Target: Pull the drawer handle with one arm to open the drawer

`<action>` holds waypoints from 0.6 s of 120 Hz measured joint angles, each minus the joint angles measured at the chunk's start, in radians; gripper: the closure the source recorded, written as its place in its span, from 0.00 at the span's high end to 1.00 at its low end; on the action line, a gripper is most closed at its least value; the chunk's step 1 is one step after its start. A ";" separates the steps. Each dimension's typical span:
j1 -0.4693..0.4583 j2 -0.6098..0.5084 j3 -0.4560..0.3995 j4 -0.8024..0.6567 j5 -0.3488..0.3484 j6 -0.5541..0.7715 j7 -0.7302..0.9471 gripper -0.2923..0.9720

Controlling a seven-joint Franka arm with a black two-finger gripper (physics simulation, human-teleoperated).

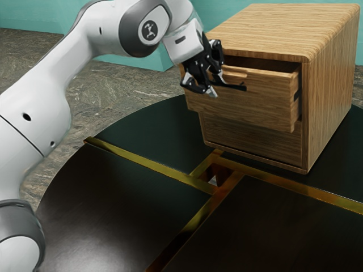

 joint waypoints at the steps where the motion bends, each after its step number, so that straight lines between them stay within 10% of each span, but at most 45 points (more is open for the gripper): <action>1: 0.000 0.000 0.000 0.001 0.000 -0.002 0.000 0.34; 72: 0.009 -0.019 0.002 0.009 -0.008 -0.098 -0.026 0.28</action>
